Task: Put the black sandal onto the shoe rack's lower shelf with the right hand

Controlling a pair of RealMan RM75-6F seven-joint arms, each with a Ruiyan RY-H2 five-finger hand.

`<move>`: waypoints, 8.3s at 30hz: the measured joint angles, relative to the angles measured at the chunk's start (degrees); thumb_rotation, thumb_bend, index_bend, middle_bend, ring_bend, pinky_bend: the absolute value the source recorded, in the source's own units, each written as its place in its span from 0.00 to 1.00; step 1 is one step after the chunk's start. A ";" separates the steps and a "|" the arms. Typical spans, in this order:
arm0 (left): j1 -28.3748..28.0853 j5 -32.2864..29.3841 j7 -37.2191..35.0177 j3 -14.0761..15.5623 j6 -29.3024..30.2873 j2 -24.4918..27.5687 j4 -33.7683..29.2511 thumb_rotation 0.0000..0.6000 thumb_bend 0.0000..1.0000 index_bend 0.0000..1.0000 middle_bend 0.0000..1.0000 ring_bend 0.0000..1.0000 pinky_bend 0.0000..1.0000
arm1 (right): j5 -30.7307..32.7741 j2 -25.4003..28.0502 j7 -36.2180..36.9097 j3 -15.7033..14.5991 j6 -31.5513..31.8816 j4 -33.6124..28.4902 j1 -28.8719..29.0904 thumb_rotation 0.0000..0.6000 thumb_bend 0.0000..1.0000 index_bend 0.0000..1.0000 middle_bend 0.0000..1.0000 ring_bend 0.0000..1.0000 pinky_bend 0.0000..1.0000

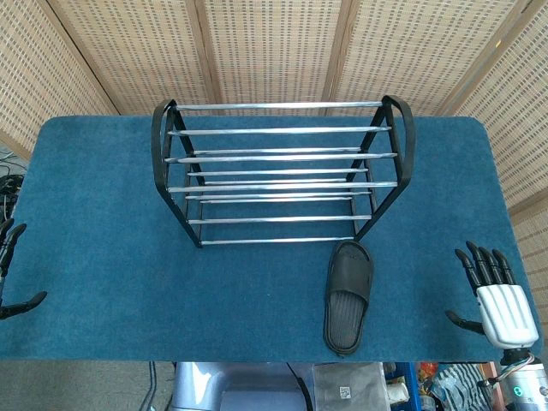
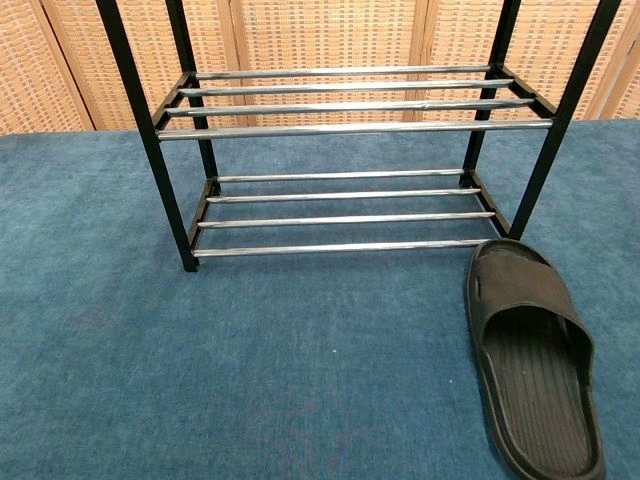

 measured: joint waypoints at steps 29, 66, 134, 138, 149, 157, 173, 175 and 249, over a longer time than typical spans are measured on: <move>-0.52 -1.09 -0.21 -0.31 -1.16 0.12 0.21 1.00 0.11 0.00 0.00 0.00 0.00 | -19.17 -2.63 15.78 -1.05 -11.93 1.02 19.53 1.00 1.00 0.30 0.22 0.09 0.15; -1.51 -3.64 -2.42 -0.82 -3.52 0.69 1.06 1.00 0.11 0.00 0.00 0.00 0.00 | 20.38 -8.93 -23.65 3.61 -49.51 -3.83 35.63 1.00 1.00 0.33 0.27 0.21 0.27; -1.66 -2.93 0.41 0.03 -3.44 -0.10 0.20 1.00 0.11 0.00 0.00 0.00 0.00 | -20.79 -7.05 -8.00 -18.85 -18.64 12.26 22.30 1.00 0.00 0.00 0.00 0.00 0.00; -1.68 -3.15 0.37 0.00 -3.53 -0.08 0.27 1.00 0.11 0.00 0.00 0.00 0.00 | -20.94 -8.37 -9.66 -18.52 -18.71 14.58 21.70 1.00 0.00 0.00 0.00 0.00 0.00; -1.80 -3.24 0.88 0.06 -3.70 -0.21 0.16 1.00 0.11 0.00 0.00 0.00 0.00 | -20.37 -11.19 -9.45 -17.57 -18.67 19.22 20.96 1.00 0.00 0.00 0.00 0.00 0.00; -1.94 -3.54 0.96 -0.06 -3.85 -0.23 0.10 1.00 0.11 0.00 0.00 0.00 0.00 | -18.98 -12.19 -8.22 -16.08 -19.74 19.53 21.76 1.00 0.00 0.00 0.00 0.00 0.00; -1.98 -3.50 0.04 -0.08 -4.01 0.13 0.37 1.00 0.11 0.00 0.00 0.00 0.00 | -13.73 -11.34 -10.59 -14.50 -28.68 14.15 24.32 1.00 0.00 0.00 0.01 0.04 0.00; -1.98 -3.52 0.06 -0.06 -4.03 0.11 0.38 1.00 0.11 0.00 0.00 0.00 0.00 | -13.24 -11.12 -10.43 -14.42 -29.39 13.40 24.65 1.00 0.00 0.00 0.03 0.10 0.03; -5.81 -10.46 -1.68 -1.71 -11.38 0.32 2.51 1.00 0.11 0.00 0.00 0.00 0.00 | -37.11 -18.88 -10.35 -7.22 -36.27 21.73 59.05 1.00 0.62 0.57 0.54 0.55 0.47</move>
